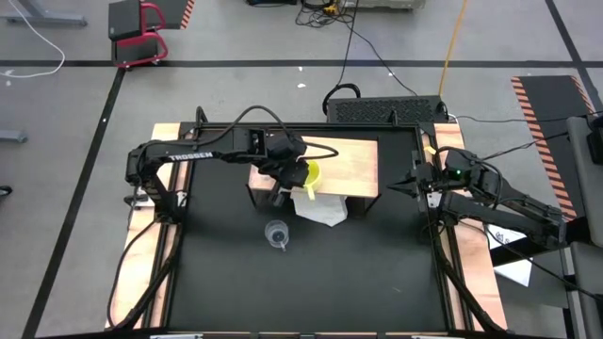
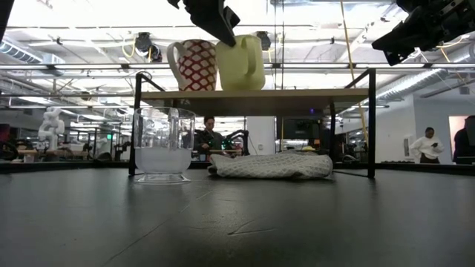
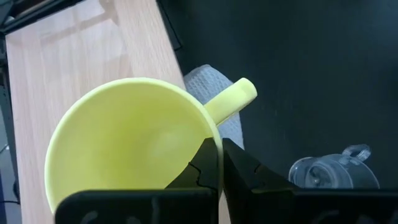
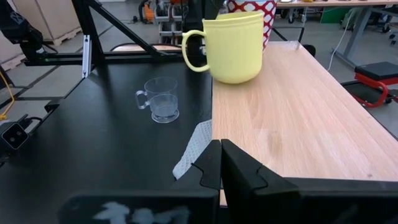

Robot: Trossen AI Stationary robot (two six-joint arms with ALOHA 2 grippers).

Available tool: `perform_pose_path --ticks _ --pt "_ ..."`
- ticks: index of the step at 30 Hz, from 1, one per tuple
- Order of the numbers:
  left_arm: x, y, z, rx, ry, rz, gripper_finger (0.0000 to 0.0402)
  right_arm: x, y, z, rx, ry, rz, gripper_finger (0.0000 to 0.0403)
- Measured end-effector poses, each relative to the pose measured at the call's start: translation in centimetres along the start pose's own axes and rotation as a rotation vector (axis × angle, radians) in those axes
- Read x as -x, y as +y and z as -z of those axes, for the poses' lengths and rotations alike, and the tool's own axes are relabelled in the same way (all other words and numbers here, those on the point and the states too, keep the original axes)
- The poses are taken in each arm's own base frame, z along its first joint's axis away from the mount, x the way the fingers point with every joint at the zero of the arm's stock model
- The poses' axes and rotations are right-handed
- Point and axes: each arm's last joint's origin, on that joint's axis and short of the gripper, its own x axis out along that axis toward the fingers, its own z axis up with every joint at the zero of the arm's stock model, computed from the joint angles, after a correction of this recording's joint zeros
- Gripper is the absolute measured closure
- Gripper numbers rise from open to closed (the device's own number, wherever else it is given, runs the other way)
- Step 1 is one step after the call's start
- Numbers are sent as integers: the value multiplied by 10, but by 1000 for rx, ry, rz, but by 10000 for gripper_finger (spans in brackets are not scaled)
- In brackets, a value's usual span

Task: Stack small to large cups/mugs on shelf
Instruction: Put the yellow mug on the shelf

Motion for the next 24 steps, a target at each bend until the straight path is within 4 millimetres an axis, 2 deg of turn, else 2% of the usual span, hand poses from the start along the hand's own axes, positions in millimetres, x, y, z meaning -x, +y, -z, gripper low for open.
perform_pose_path --ticks 4,13,19,24 --pt "5 2 -3 1 -1 -4 398 0 0 0 0 0 0 403" --pt "33 6 -14 6 -34 -12 398 0 0 0 0 0 0 403" --pt "36 11 -12 30 -48 -2 398 0 0 0 0 0 0 403" --pt "27 15 -11 28 -37 6 398 0 0 0 0 -1 0 403"
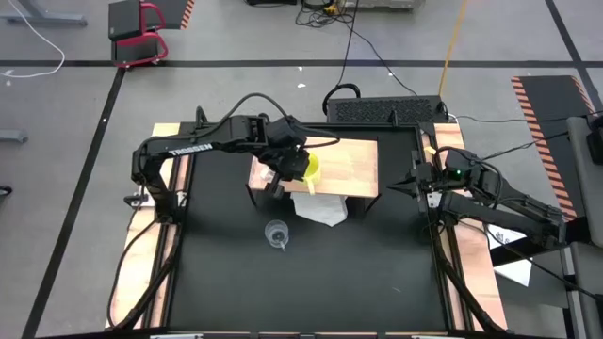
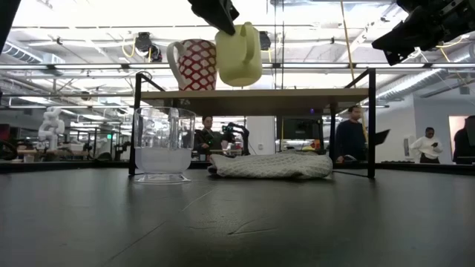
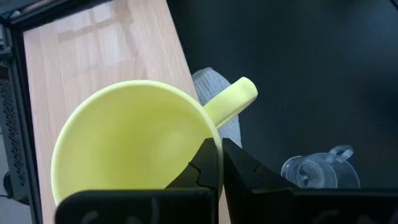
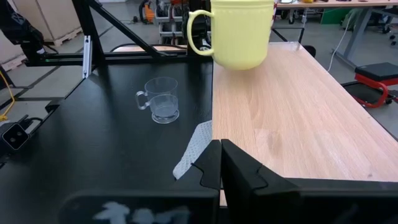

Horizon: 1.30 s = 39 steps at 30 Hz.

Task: Stack small to large cups/mugs on shelf
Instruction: Put the yellow mug on the shelf

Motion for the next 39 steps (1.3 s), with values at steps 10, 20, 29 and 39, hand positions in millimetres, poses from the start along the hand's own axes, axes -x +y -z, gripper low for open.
perform_pose_path --ticks 10,20,29,39 --pt "-22 15 -24 -14 43 55 398 -1 0 0 -2 5 0 403" --pt "-32 23 -34 -7 99 62 398 -1 0 0 -5 7 -1 403" --pt "-32 23 -34 -7 100 62 398 -1 0 0 -7 8 -1 403" --pt "-32 23 -34 -6 99 62 398 -1 0 1 -7 8 -1 403"
